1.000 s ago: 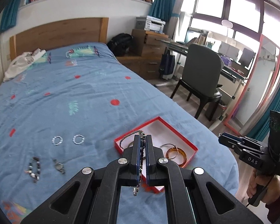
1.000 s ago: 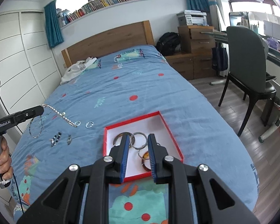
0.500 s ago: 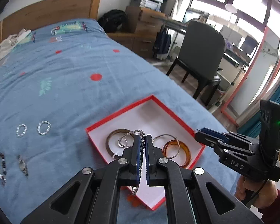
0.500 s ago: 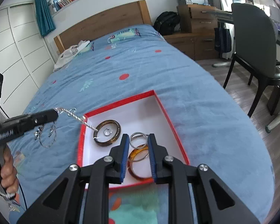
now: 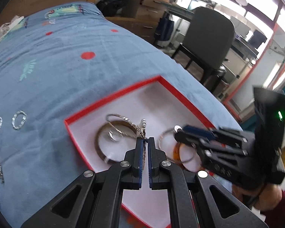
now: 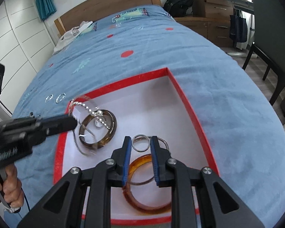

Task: Organize jewelry
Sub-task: 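Open the left tool to drop the necklace while the right tool releases the ring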

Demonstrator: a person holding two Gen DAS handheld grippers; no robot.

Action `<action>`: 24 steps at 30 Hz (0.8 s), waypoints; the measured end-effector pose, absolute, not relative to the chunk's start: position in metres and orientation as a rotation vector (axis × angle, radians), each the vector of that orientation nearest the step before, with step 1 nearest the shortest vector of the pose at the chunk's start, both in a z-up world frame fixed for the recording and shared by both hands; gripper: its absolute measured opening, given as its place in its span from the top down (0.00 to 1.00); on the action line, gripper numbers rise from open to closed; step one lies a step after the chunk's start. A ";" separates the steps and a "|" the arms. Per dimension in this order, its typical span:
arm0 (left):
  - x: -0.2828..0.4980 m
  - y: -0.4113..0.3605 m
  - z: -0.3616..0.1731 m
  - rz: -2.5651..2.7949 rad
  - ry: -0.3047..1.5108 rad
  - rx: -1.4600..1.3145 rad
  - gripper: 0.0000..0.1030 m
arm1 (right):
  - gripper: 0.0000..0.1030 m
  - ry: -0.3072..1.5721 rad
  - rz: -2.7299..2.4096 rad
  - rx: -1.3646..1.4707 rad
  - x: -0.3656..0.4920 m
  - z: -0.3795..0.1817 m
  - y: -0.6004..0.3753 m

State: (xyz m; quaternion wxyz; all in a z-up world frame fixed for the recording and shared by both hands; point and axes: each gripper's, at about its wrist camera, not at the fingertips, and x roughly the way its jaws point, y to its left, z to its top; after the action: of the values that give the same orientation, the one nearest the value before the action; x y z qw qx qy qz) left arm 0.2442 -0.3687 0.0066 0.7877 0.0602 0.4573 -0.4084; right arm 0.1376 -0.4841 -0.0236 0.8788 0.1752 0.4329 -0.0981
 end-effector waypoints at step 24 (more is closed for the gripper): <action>0.224 -0.366 -0.029 -0.891 1.105 0.176 0.92 | 0.80 0.967 -0.189 0.325 0.147 -0.039 -0.492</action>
State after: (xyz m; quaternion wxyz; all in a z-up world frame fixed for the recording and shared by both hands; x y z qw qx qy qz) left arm 0.2241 -0.3659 -0.0288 0.7550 0.0806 0.5065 -0.4086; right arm 0.1468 -0.4922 -0.0391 0.8684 0.1551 0.4621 -0.0905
